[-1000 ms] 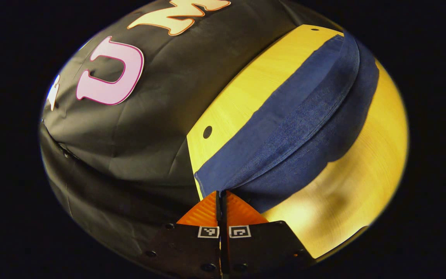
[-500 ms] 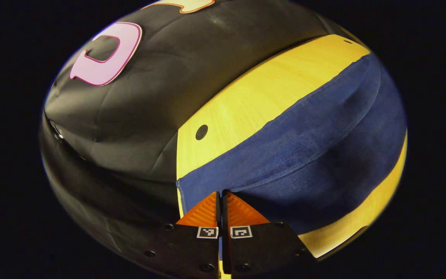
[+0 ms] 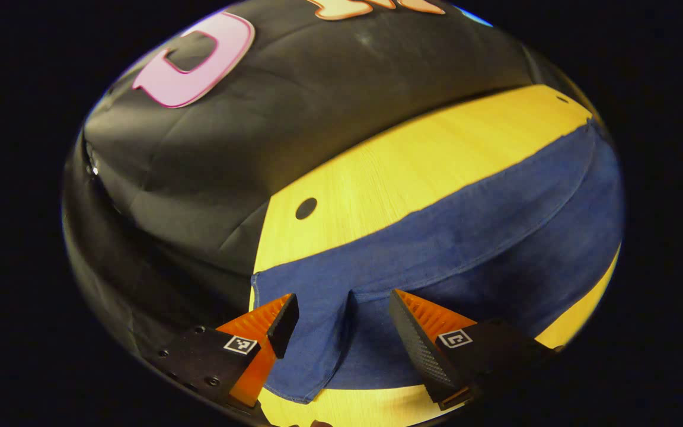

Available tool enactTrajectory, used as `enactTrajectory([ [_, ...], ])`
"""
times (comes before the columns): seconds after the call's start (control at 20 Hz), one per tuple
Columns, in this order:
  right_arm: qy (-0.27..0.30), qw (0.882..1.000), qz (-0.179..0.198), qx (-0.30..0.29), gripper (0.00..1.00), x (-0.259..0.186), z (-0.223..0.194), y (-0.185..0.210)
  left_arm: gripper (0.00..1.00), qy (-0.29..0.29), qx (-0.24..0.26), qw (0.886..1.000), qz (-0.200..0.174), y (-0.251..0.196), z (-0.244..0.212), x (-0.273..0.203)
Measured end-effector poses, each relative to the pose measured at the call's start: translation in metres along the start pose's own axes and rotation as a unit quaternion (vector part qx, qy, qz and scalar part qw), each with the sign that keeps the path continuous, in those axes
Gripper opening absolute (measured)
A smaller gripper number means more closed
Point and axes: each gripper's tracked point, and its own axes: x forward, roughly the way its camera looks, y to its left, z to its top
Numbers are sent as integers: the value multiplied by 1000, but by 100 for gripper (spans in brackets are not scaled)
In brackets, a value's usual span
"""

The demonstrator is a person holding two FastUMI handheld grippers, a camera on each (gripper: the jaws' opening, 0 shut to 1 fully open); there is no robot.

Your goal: Grasp the waist and the cuffs of the jeans and fold them to make the two legs overlap; first hold the waist and fold one-third of the jeans toward the cuffs, then hold the cuffs and fold the remaining one-third in the same direction to finish folding.

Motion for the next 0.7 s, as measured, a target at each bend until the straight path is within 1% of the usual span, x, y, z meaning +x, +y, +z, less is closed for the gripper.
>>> enactTrajectory([
  [0.05, 7, 999, -15, 30, 100, -5, -6, -17, 94, -17, -14, 1000, 1, 1, 9, -8],
  [0.15, 33, 995, -46, 78, 99, -14, -29, -46, 94, -47, -43, 998, -3, 0, 23, -24],
  [0.25, 61, 987, -67, 135, 100, -18, -52, -69, 94, -70, -78, 994, -18, -7, 33, -39],
  [0.35, 82, 973, -86, 198, 99, -18, -75, -85, 95, -87, -108, 989, -43, -22, 37, -56],
  [0.45, 105, 953, -99, 268, 100, -15, -95, -94, 95, -93, -126, 985, -70, -37, 44, -69],
  [0.5, 117, 943, -102, 296, 100, -15, -106, -92, 95, -98, -132, 983, -77, -42, 48, -73],
  [0.55, 126, 934, -100, 319, 98, -13, -113, -92, 95, -101, -138, 982, -84, -48, 51, -76],
  [0.6, 131, 929, -101, 332, 100, -15, -118, -95, 95, -104, -141, 980, -89, -52, 52, -80],
  [0.7, 138, 926, -102, 337, 99, -14, -124, -95, 95, -109, -148, 977, -105, -64, 59, -84],
])
